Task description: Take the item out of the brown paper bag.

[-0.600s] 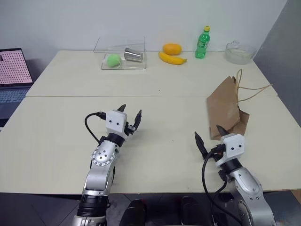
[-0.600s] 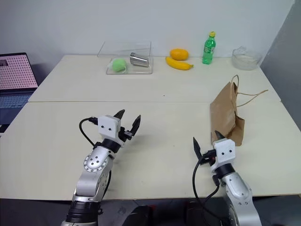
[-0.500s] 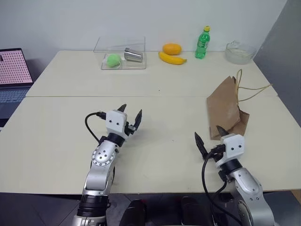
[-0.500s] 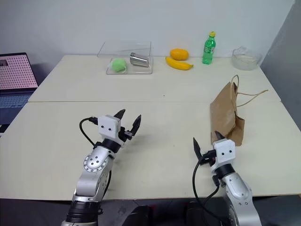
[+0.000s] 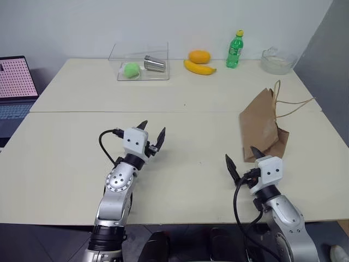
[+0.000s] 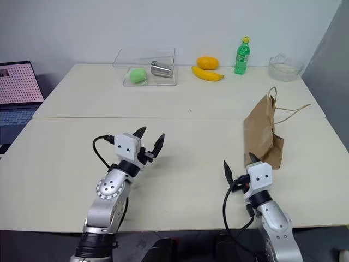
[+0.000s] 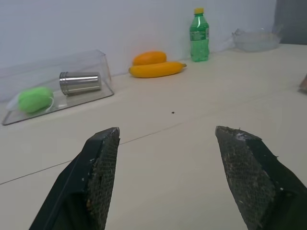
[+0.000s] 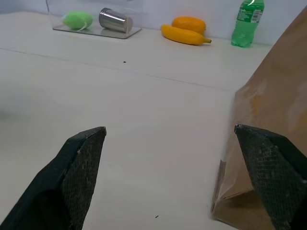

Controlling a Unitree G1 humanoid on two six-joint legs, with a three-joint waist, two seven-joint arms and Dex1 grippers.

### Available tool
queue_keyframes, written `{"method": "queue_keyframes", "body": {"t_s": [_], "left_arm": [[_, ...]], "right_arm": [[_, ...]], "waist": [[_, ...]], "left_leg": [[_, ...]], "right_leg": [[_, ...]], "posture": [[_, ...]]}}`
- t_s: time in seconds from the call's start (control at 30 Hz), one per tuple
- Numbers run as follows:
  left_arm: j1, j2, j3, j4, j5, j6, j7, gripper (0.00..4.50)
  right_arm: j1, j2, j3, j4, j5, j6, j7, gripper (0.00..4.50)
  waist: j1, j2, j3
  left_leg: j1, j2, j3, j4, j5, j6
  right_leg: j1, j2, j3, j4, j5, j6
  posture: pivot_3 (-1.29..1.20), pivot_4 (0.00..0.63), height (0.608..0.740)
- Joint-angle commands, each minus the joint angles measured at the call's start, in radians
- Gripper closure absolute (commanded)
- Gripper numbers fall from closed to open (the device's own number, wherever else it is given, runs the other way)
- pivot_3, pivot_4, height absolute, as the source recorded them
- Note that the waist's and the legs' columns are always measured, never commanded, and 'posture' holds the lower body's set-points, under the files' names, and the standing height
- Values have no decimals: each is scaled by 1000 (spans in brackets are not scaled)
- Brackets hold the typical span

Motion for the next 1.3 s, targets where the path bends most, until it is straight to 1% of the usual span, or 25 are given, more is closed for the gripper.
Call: {"method": "queue_keyframes", "body": {"t_s": [0.03,0.13,0.17,0.3,0.4,0.5,0.6,0.7,0.87,0.97,1.13,1.23,1.3], "left_arm": [[-36,33,4,-84,-59,0,-72,1147],[-85,66,8,-108,-160,30,-178,1147],[-98,73,1,-111,-178,39,-203,1147],[-199,103,-28,-102,-310,126,-361,1147],[-250,120,-34,-90,-362,181,-426,1147],[-299,128,-42,-67,-383,204,-475,1147],[-344,117,-47,-37,-390,210,-503,1147],[-358,99,-61,-33,-393,213,-511,1147],[-363,79,-80,-30,-389,210,-529,1147],[-370,73,-80,-21,-387,207,-533,1147],[-371,73,-76,-11,-381,198,-537,1147],[-370,72,-77,-8,-378,195,-536,1147],[-367,72,-78,-9,-377,193,-534,1147]], "right_arm": [[-6,-42,20,-143,4,49,34,0],[21,-96,34,-288,29,160,68,0],[28,-101,20,-322,47,191,65,0],[73,-104,-92,-483,78,323,22,0],[73,-83,-182,-532,135,394,-32,0],[20,-79,-277,-538,232,459,-99,0],[-91,-98,-365,-538,309,606,-174,0],[-244,-122,-436,-525,394,768,-219,0],[-476,-212,-520,-439,484,1015,-227,0],[-609,-222,-567,-374,525,1151,-228,0],[-731,-206,-594,-319,509,1307,-247,0],[-770,-200,-600,-314,491,1366,-247,0],[-810,-178,-626,-339,493,1422,-238,0]], "waist": [[0,0,0],[2,0,0],[2,0,0],[2,-1,0],[1,-2,-1],[-5,-2,-1],[-6,-2,-1],[-5,-2,-1],[-3,-1,-1],[-4,-1,-1],[-3,-1,-1],[-3,-1,-1],[-4,-1,-1]], "left_leg": [[0,0,0,0,0,0],[-1,0,-1,0,0,0],[-1,0,-1,0,0,0],[-1,0,-1,1,0,0],[0,0,-1,1,0,0],[0,0,0,1,0,0],[0,1,0,1,0,0],[0,0,0,1,0,0],[-1,0,-1,0,0,0],[-1,0,-1,0,0,0],[-1,0,-1,0,0,0],[-2,0,0,0,0,1],[-2,0,0,0,0,1]], "right_leg": [[0,0,0,0,0,0],[0,0,-1,0,0,0],[0,0,-1,0,0,0],[1,0,-1,0,0,0],[1,0,-1,0,0,0],[1,0,-1,1,0,0],[0,1,0,1,0,0],[0,1,0,1,0,0],[0,0,-1,1,0,-1],[0,0,-1,1,0,-1],[0,0,-1,1,0,-1],[-1,0,-1,1,0,-1],[-1,0,-1,1,0,-1]], "posture": [[0,150,740],[0,150,740],[0,150,740],[0,150,740],[0,150,740],[0,150,740],[0,150,740],[0,150,740],[0,150,740],[0,150,740],[0,150,740],[0,150,740],[0,150,740]]}}
